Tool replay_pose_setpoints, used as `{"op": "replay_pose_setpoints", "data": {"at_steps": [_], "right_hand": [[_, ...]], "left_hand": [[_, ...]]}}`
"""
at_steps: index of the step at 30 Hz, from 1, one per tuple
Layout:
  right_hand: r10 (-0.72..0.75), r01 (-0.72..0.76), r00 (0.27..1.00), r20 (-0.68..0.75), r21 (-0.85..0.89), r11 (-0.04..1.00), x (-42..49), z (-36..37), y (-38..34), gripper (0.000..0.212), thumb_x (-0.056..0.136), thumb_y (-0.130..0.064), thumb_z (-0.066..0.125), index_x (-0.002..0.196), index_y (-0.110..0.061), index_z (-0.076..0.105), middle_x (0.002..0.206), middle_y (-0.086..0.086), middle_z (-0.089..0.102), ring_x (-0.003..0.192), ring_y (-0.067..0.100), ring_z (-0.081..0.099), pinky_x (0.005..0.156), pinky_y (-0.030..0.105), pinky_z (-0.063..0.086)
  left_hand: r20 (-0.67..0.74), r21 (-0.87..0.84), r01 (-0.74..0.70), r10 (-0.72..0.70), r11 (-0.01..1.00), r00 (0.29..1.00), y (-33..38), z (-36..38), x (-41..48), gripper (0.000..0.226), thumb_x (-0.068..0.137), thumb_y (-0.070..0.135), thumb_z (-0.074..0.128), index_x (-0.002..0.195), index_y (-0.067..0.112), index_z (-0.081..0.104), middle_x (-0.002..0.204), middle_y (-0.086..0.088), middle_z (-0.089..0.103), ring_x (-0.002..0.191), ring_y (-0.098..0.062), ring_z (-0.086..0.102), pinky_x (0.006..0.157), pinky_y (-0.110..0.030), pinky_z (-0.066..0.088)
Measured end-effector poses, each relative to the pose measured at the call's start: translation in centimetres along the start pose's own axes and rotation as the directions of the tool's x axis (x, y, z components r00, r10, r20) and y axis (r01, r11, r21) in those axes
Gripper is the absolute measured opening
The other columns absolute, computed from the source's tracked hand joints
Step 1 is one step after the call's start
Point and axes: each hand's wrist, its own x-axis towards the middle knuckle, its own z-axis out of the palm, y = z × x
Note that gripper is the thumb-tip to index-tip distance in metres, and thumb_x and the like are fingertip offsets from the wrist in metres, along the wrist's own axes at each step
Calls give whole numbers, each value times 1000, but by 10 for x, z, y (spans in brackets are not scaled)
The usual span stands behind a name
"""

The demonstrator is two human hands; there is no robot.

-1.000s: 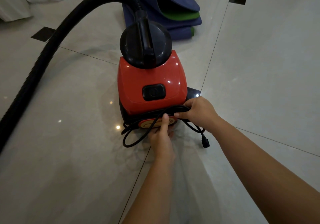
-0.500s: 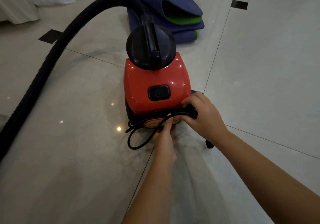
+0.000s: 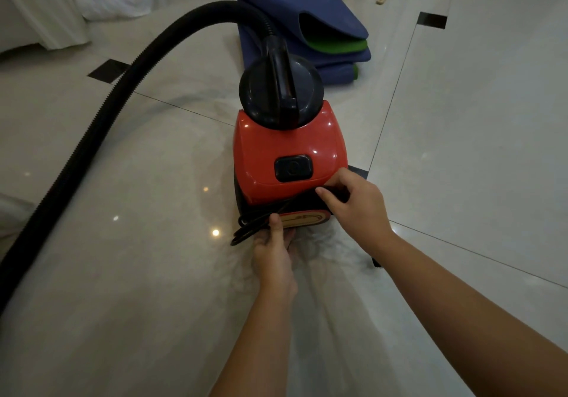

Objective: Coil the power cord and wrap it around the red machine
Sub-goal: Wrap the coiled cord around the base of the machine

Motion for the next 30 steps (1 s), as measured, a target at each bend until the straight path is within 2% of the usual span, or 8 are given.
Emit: {"op": "replay_pose_setpoints", "data": {"at_steps": [2,7,12,14,18,21,27,30], "right_hand": [[-45,46,999,15,-67,997,0,1,0,14,81,-20,66,77,-7,60,72,0,59,71,17,53,63,29,46],[-174,189,980,95,-173,967,0,-1,15,16,76,-16,69,71,-6,59,81,10,57,78,23,50,67,31,43],[-273,300,953,129,-295,907,-4,1,19,14,67,-11,72,68,-6,59,80,14,55,73,29,50,59,36,46],[-309,324,946,102,-361,874,-4,4,15,14,63,-6,74,67,-7,60,75,15,54,67,30,50,54,32,40],[-412,406,905,103,-498,766,-4,8,11,13,62,-5,72,65,-8,60,69,11,55,63,27,51,56,28,29],[-458,457,878,140,-531,713,-5,14,10,11,64,-8,68,65,-13,59,67,5,57,61,24,54,55,29,35],[-345,341,936,62,-395,853,-5,21,9,11,63,-14,69,61,-9,59,59,5,59,51,24,56,48,30,42],[-284,278,958,21,-285,917,-5,22,9,13,66,-18,68,63,-8,60,61,5,63,55,23,60,51,32,44]], "left_hand": [[-29,-7,7,-7,1000,1000,3,4,1,72,76,51,57,135,11,47,128,-12,62,111,-27,64,101,-45,47],[-52,-47,47,-50,998,997,8,3,8,61,86,42,56,134,5,47,128,-18,60,106,-30,65,79,-33,55],[-54,-8,43,-43,999,998,7,1,10,59,87,41,56,132,4,48,126,-20,61,109,-33,63,80,-32,54],[-31,-2,45,-45,999,999,6,-1,12,59,89,41,52,134,5,45,128,-20,60,112,-33,62,82,-33,52],[52,32,36,-37,999,998,5,1,10,73,80,50,56,140,12,41,132,-15,58,117,-30,59,100,-44,46],[87,77,34,-40,996,995,2,1,8,63,82,47,57,133,10,50,127,-12,63,117,-26,60,105,-46,43],[122,167,4,-24,986,992,2,-4,9,79,63,50,65,128,8,54,122,-12,66,116,-24,61,105,-44,43],[70,173,-7,-5,985,998,1,0,9,76,61,54,64,121,7,58,117,-12,68,111,-25,64,101,-42,47]]}}
